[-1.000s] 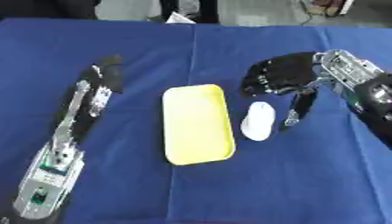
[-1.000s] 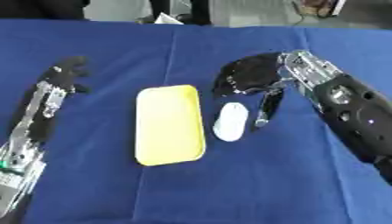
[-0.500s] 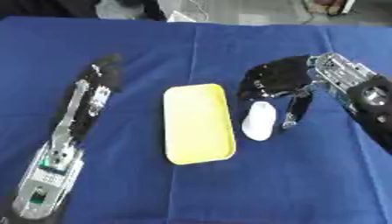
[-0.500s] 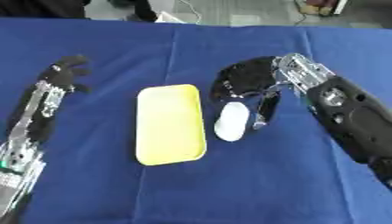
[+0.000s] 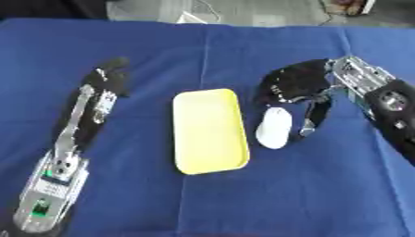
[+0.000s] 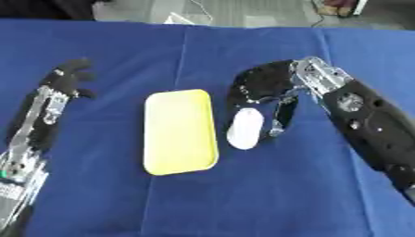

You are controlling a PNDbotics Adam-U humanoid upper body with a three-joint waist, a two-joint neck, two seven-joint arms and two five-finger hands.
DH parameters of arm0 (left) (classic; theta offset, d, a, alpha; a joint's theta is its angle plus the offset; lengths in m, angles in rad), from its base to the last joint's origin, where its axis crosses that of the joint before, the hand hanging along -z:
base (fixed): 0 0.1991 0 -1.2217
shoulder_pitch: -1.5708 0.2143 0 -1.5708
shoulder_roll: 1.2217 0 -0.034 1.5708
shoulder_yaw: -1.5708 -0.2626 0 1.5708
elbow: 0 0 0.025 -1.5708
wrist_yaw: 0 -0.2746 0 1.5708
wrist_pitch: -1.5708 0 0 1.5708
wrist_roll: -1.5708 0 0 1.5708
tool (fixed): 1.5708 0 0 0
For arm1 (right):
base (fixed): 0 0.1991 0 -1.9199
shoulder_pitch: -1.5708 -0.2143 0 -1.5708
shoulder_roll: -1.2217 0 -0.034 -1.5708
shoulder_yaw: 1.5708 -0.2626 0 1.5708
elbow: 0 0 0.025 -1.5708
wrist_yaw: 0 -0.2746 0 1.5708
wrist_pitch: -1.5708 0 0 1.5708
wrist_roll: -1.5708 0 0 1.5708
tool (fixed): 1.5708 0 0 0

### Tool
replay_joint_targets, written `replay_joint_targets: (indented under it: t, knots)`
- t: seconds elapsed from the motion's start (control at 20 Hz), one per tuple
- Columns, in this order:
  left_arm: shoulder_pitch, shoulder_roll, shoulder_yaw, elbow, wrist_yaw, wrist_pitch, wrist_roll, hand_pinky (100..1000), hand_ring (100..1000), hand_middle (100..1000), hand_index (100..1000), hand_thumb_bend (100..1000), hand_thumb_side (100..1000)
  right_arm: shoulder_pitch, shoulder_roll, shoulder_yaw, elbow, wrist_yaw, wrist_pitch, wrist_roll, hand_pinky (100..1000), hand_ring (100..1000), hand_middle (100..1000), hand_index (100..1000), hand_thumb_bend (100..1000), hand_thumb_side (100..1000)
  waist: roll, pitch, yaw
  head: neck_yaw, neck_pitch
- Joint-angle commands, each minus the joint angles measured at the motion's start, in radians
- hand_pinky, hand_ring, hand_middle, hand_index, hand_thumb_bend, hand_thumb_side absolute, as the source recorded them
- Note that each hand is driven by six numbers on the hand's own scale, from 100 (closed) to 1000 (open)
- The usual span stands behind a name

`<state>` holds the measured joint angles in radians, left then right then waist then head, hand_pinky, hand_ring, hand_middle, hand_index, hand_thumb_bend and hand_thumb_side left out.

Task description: Pick up objects on the table and place them in the box.

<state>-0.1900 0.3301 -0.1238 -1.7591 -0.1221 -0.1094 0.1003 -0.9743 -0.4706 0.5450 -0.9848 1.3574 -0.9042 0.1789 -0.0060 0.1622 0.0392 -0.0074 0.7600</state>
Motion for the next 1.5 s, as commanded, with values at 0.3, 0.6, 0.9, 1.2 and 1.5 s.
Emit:
replay_joint_targets:
  t: [0.3,0.6,0.9,1.2,1.5]
  knots:
    - [-0.012,0.003,-0.002,-0.016,0.006,-0.001,-0.005,639,786,848,906,483,927,-0.001,0.007,-0.021,0.067,0.098,-0.003,-0.065,912,905,874,927,680,508,0.008,-0.007,0.003,-0.008,-0.015]
    - [-0.014,0.002,-0.002,-0.016,0.006,-0.001,-0.006,639,786,848,906,483,928,0.006,0.021,-0.037,0.107,0.152,-0.003,-0.111,909,902,869,923,678,506,0.010,-0.005,0.005,-0.008,-0.015]
    - [-0.013,0.003,-0.003,-0.014,0.006,-0.002,-0.008,640,786,848,906,481,928,0.015,0.034,-0.031,0.129,0.181,-0.003,-0.154,907,901,867,923,671,514,0.007,-0.007,0.005,-0.007,-0.013]
    - [-0.012,0.007,-0.003,-0.013,0.006,-0.002,-0.009,640,786,848,906,480,929,0.022,0.029,0.010,0.101,0.156,-0.003,-0.180,903,899,863,920,665,508,0.003,-0.009,0.004,-0.002,-0.013]
    - [-0.010,0.015,-0.005,-0.009,0.007,-0.003,-0.012,640,786,848,906,479,931,0.024,0.008,0.062,0.064,0.071,-0.003,-0.150,907,907,868,928,666,501,-0.002,-0.012,0.001,0.003,-0.012]
